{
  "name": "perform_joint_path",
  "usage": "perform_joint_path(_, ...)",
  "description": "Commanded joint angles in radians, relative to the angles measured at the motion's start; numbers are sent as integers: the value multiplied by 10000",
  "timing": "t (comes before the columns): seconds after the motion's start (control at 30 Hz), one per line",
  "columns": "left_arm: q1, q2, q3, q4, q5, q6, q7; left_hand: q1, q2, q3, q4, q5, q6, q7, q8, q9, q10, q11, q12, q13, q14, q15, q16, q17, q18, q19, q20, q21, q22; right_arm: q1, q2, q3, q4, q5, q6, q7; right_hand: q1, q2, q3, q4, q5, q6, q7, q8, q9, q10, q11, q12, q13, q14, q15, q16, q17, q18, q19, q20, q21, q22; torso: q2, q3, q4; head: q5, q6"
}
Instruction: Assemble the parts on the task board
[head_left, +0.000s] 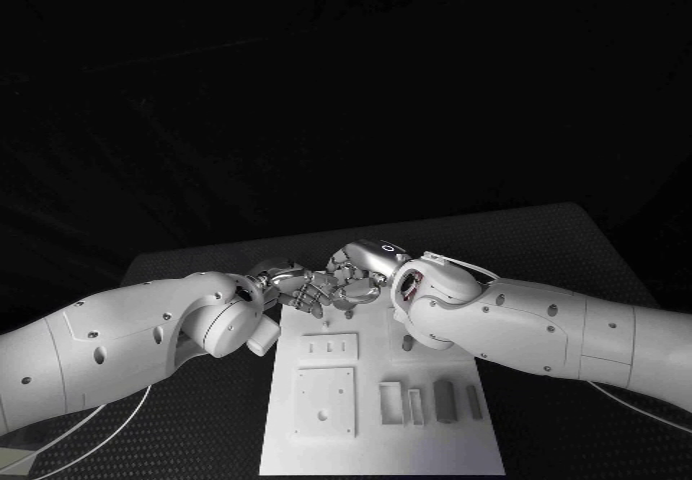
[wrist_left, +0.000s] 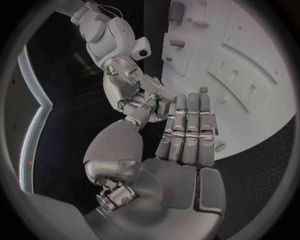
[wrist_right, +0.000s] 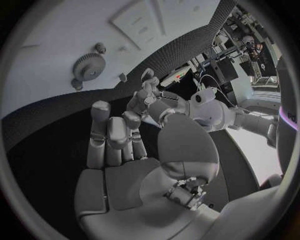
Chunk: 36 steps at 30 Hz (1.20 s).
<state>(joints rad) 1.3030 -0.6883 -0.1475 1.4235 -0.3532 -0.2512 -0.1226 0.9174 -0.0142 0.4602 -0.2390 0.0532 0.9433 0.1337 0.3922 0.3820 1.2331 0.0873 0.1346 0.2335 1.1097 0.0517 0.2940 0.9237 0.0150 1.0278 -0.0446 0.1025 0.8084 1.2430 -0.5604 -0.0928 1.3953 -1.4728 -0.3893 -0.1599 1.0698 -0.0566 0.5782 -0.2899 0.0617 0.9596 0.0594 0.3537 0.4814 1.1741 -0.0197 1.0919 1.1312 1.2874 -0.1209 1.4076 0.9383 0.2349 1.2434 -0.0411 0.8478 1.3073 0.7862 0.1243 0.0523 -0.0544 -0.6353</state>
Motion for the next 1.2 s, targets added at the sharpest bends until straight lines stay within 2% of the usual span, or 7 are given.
perform_joint_path(0.03,24,58,26,39,-76,94,132,60,43,25,-59,-31,99,11,34,19,67,-19,47,22,84,-35,4,29,20,43,-35,-24,24,-40,20,-15,57,-7,211,3,-58,10,7,55,-30,442,335,32,23,87,9,26,-13,4,-42,-24,8,269,-25,-64,8,164,-2,1,201,25,-16)
perform_joint_path(0.67,24,98,23,-11,-43,-320,42,114,309,72,-185,0,480,-161,143,89,405,-175,162,196,323,-191,240,245,-19,203,-184,63,215,-73,3,-15,168,-58,270,-137,-139,-58,-3,63,-29,474,321,30,38,92,-5,23,-16,19,-56,-23,25,269,-4,-68,-2,163,4,-11,196,141,-125)
perform_joint_path(0.73,24,96,23,-14,-7,-358,18,211,423,142,-254,24,518,-180,143,92,436,-189,166,216,334,-207,274,262,-31,217,-200,69,241,-76,-5,-15,182,-69,290,-147,-147,-58,-3,66,-29,475,320,29,39,93,-6,23,-16,19,-56,-23,23,269,-2,-68,-2,162,5,-14,200,138,-128)
perform_joint_path(0.83,24,79,23,-27,85,-441,-2,260,644,248,-306,395,552,-187,121,88,457,-190,150,243,327,-212,312,276,-63,224,-213,66,279,-85,-15,-15,222,-89,312,-173,-150,-62,-2,66,-29,476,320,28,39,93,-7,22,-17,10,-57,-29,2,269,-1,-69,-3,162,5,-17,206,143,-111)
perform_joint_path(0.93,24,72,23,-32,85,-481,-22,363,765,341,-435,524,587,-213,112,92,484,-201,143,268,326,-224,345,285,-75,230,-233,65,314,-95,-41,-15,296,-89,313,-230,-166,-77,-2,70,-29,475,319,24,41,94,-8,21,-18,11,-59,-31,3,269,2,-69,-6,161,-3,-9,204,161,-143)
perform_joint_path(1.0,24,64,22,-26,78,-489,-42,523,667,649,-361,204,627,-232,95,94,509,-207,125,295,332,-229,376,283,-92,254,-247,61,348,-101,-49,-15,306,-89,312,-259,-178,-80,-1,76,-29,473,319,20,41,94,-8,19,-19,15,-60,-30,10,269,5,-69,-8,161,-3,-8,209,165,-149)
perform_joint_path(1.2,22,57,22,-20,-44,-508,-101,596,658,889,-337,157,759,-285,132,137,623,-249,149,355,405,-265,463,302,-117,279,-271,58,402,-106,-73,-15,271,-104,303,-317,-199,-87,2,86,-29,471,318,14,42,95,-9,16,-21,15,-62,-32,7,269,10,-71,-11,159,3,-13,206,154,-154)
